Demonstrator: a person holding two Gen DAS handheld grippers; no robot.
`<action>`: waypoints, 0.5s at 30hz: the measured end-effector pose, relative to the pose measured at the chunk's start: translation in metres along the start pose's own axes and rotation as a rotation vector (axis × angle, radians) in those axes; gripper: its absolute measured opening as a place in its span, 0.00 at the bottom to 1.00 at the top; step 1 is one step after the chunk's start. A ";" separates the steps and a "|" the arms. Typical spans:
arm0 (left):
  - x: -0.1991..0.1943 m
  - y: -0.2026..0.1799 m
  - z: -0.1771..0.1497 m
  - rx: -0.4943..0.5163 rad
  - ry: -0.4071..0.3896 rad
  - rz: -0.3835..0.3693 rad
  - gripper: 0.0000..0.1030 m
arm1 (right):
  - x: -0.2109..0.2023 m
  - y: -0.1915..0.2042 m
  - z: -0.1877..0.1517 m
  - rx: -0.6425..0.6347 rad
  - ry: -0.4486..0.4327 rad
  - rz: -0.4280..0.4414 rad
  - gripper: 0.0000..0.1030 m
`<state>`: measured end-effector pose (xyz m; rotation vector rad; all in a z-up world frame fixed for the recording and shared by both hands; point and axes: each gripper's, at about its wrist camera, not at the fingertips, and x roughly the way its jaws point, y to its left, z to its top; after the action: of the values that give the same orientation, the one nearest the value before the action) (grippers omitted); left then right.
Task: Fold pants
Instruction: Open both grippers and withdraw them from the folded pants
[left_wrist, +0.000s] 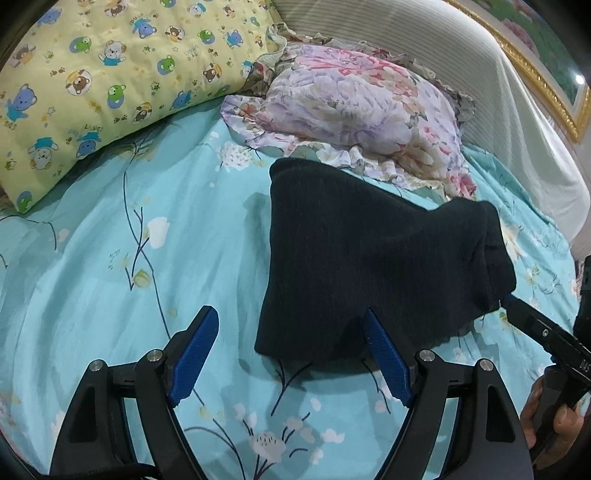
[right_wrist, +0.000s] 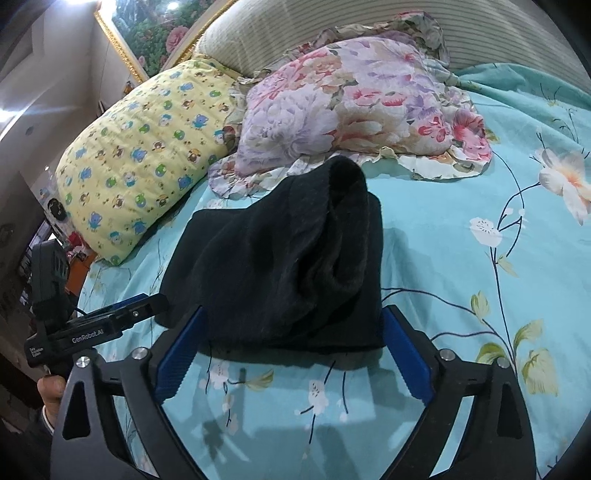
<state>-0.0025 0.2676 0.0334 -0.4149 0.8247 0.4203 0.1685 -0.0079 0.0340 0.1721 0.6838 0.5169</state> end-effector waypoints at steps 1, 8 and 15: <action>-0.001 -0.001 -0.002 0.004 0.000 0.007 0.79 | -0.002 0.002 -0.002 -0.007 -0.006 -0.006 0.93; -0.007 -0.005 -0.010 0.006 0.000 0.035 0.81 | -0.006 0.011 -0.011 -0.055 -0.017 -0.026 0.96; -0.017 -0.012 -0.021 0.048 -0.007 0.065 0.81 | -0.009 0.022 -0.020 -0.113 -0.025 -0.046 0.97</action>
<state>-0.0195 0.2434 0.0356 -0.3423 0.8419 0.4614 0.1407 0.0055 0.0305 0.0569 0.6316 0.5071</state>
